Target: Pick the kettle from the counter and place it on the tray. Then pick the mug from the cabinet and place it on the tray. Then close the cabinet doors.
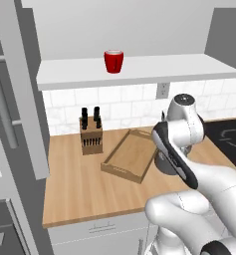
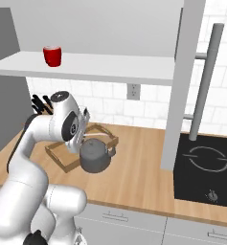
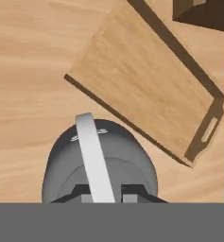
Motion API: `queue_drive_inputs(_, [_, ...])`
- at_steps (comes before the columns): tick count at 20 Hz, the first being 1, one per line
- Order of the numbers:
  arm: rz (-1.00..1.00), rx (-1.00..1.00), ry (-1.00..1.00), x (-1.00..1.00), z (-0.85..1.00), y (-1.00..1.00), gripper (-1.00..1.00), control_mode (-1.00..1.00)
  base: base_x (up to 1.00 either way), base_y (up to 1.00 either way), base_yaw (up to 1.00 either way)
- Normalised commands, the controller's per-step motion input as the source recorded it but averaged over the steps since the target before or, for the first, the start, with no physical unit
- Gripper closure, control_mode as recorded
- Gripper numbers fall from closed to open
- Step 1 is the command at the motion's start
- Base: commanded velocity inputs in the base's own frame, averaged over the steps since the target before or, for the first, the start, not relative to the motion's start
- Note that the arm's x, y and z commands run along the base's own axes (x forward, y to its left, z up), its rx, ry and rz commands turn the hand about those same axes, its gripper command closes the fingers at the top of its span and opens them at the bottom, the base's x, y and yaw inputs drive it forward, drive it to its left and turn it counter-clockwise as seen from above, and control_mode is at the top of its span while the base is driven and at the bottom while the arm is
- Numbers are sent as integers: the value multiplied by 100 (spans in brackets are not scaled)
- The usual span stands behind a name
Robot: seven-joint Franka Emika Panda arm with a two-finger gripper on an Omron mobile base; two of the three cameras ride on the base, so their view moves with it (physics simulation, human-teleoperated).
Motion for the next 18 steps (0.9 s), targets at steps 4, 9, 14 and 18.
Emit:
queue_drive_inputs(4, [55, -21, 3, 6, 2, 38, 100, -100, 0, 0, 0])
queue_drive_inputs(9, [57, -26, 0, 28, 0, 31, 100, -100, 0, 0, 0])
queue_drive_inputs(14, [54, -32, 0, 42, -4, 29, 100, -100, 0, 0, 0])
queue_drive_inputs(18, [49, -27, 0, 44, -2, 20, 100, -100, 0, 0, 0])
